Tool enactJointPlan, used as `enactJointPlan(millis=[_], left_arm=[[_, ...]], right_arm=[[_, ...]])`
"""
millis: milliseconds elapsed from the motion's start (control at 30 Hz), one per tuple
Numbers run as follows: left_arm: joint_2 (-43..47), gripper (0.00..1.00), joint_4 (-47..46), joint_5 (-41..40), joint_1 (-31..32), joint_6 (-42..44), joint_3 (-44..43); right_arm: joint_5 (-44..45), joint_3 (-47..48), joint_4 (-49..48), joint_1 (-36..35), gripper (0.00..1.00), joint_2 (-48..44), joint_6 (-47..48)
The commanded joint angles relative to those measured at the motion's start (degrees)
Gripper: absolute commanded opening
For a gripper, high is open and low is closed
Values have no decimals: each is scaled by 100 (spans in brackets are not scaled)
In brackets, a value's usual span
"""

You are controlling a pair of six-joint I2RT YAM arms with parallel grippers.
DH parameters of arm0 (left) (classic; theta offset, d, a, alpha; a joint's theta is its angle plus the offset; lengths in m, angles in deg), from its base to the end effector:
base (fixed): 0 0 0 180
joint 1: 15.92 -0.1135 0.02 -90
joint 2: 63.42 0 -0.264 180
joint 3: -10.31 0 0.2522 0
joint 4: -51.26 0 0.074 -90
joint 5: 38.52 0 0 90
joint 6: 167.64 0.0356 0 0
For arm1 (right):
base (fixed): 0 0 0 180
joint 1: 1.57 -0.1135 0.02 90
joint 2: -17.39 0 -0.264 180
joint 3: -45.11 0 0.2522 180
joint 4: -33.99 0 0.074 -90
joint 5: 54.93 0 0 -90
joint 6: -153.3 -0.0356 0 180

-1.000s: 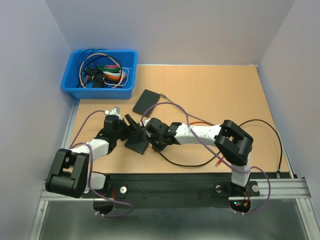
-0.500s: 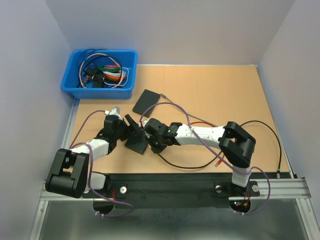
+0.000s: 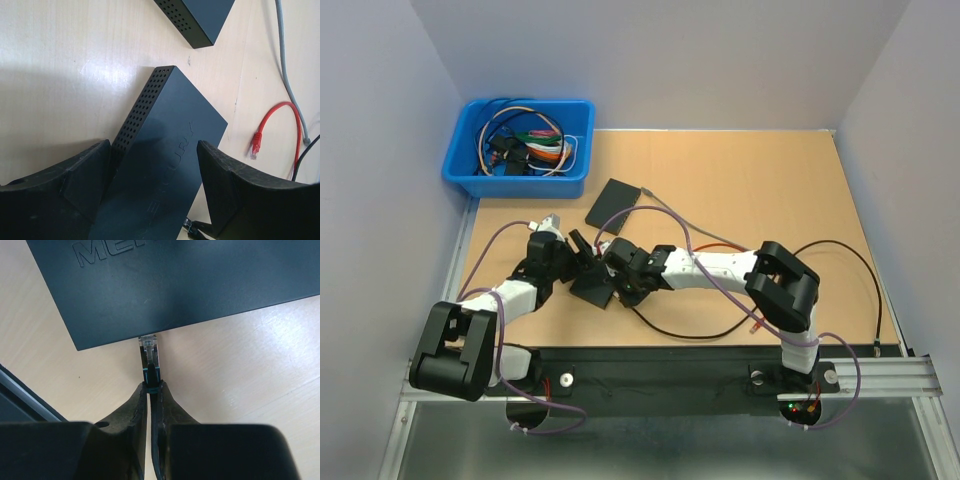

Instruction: Insert the plug into the switch port

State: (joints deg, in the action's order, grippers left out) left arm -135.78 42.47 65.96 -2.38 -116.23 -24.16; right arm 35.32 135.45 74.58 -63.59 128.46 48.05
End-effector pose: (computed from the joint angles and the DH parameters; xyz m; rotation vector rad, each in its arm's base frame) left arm 0.2252 -0.0634 0.1574 -0.3109 2.1431 -0.8043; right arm 0.1894 0.3562 0.1744 -1.0766 2.4934 0.4289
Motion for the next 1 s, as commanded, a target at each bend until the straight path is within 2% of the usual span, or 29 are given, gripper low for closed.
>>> enactJointPlan(millis=[0, 400, 967], left_arm=[[196, 80, -57, -50, 43, 132, 111], [196, 79, -66, -77, 43, 159, 155], [292, 77, -66, -103, 43, 185, 243]], right_arm=[[63, 200, 59, -108, 1, -15, -93], [124, 551, 226, -249, 0, 292, -128], [941, 911, 446, -258, 0, 407, -207]])
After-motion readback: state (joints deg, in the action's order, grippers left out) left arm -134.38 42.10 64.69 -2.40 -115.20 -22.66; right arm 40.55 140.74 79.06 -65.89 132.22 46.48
